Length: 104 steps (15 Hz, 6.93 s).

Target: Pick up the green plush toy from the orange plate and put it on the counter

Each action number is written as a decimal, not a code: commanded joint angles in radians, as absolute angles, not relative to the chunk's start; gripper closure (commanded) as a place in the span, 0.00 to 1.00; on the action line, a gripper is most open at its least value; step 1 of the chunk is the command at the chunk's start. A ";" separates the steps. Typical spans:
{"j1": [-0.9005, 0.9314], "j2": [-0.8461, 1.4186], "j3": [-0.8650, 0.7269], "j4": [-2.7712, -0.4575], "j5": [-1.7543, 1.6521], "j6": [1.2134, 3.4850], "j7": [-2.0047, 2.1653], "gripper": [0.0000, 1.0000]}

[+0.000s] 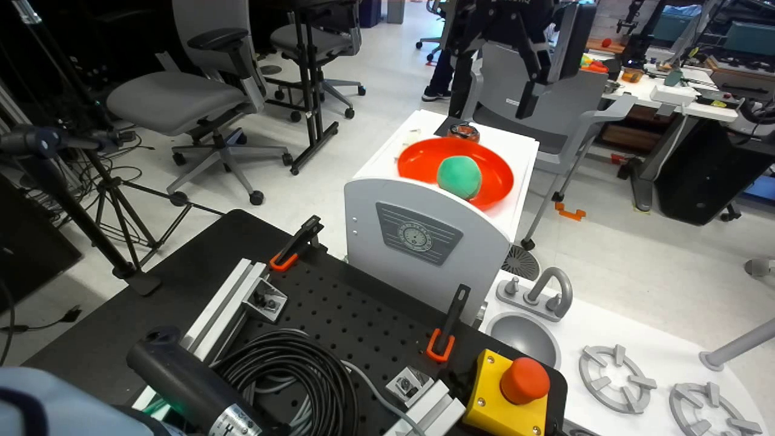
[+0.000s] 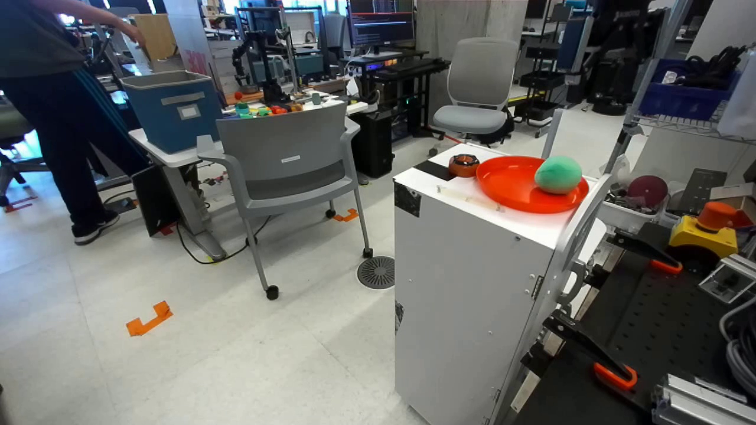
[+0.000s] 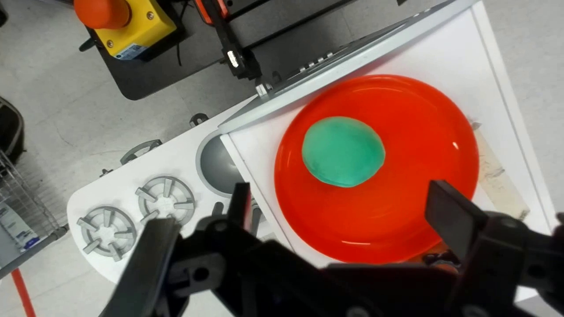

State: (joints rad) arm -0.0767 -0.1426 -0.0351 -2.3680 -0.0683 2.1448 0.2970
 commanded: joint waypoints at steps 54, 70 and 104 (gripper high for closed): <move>-0.014 0.080 -0.022 -2.225 -0.159 2.156 0.190 0.00; -0.005 0.175 -0.022 -2.185 -0.161 2.153 0.187 0.00; 0.025 0.182 -0.050 -2.234 -0.175 2.216 0.296 0.00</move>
State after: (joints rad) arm 0.0076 0.2124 -0.0316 -2.2051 -0.1093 2.2470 0.2571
